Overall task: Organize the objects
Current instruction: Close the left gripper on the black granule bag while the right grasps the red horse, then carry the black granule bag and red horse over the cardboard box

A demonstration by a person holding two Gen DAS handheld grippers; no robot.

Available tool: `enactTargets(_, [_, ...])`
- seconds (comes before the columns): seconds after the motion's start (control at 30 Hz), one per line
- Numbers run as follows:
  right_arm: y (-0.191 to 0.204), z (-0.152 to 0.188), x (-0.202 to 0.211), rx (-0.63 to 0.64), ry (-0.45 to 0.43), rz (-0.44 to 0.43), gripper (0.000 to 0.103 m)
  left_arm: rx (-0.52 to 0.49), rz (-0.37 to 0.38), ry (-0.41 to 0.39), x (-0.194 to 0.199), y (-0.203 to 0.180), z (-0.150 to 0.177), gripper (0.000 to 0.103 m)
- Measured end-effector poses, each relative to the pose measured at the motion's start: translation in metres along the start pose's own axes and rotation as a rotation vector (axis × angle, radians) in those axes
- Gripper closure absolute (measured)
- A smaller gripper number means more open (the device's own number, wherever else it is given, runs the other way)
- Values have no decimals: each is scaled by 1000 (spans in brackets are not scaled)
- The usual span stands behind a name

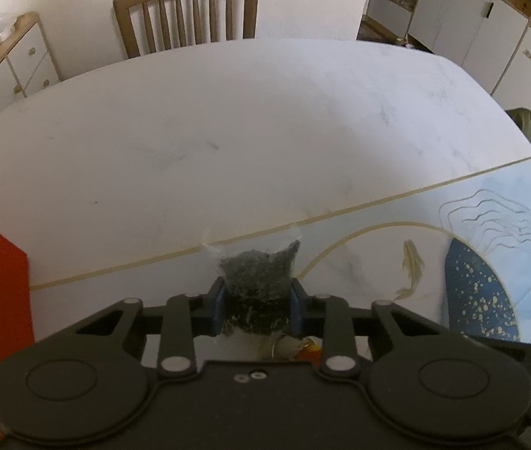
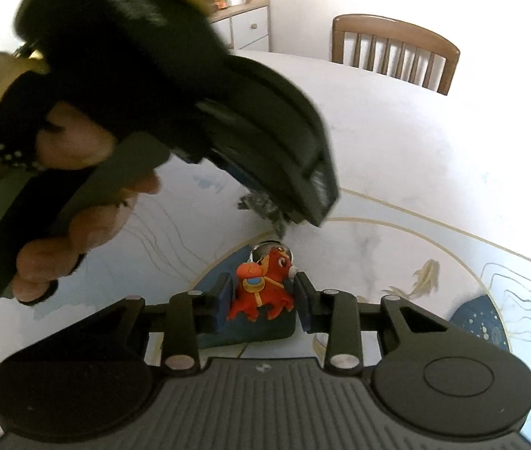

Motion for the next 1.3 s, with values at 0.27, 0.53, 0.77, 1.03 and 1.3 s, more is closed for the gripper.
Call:
enactTargets(0.27, [-19,-9,21,-73,-20,-10,69,12,-17,-41,35,10,-1,73])
enactTargets(0.53, [-29,-23,45,-43,-67,2,73,18,-5,-80,69,19,3,73])
enactTargets(0.77, [-29,-35,57,-78,-83,-9,73,19,9,-103,105,34,13,73])
enactTargets(1.03, [-14,-60,93,-83,-139,-57,94,39,16,-136,149,61,23,73])
enactTargets(1.3, [-8,-51,84,17,-122,5,94,44,11,-171,181,94,46,73])
Point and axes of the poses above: each gripper's, at about its wrist camera, not at the fingertips, and x roughly against the way its jaws point, y to its left, z to its underside, the point moved 1 cm from there along -x, roughly the way its jaws point, and after that the axes turned 7 degrees about z, right-handed, at the moved point
